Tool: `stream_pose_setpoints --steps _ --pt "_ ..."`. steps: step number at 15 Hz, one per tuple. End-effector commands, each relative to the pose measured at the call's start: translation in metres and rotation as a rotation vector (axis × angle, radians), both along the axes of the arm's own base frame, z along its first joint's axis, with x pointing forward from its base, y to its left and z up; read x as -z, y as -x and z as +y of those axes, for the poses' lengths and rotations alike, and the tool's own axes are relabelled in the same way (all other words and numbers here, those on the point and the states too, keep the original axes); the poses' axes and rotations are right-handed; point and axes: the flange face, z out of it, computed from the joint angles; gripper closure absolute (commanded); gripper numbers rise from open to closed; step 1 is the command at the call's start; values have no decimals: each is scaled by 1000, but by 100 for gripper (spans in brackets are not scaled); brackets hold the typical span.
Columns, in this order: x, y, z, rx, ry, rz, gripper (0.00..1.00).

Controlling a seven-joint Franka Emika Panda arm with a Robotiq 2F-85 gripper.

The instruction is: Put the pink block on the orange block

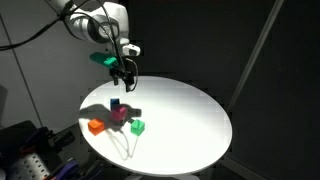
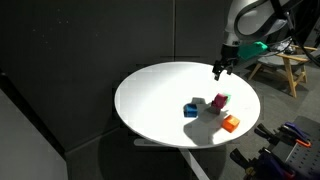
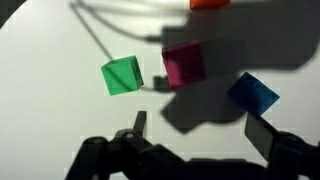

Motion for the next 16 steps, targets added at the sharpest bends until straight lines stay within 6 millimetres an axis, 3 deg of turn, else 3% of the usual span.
stream_pose_setpoints --steps 1,10,16 --pt "9 0 -4 -23 22 34 0" --pt "14 1 0 -13 10 35 0" --pt "27 16 -2 -78 24 34 0"
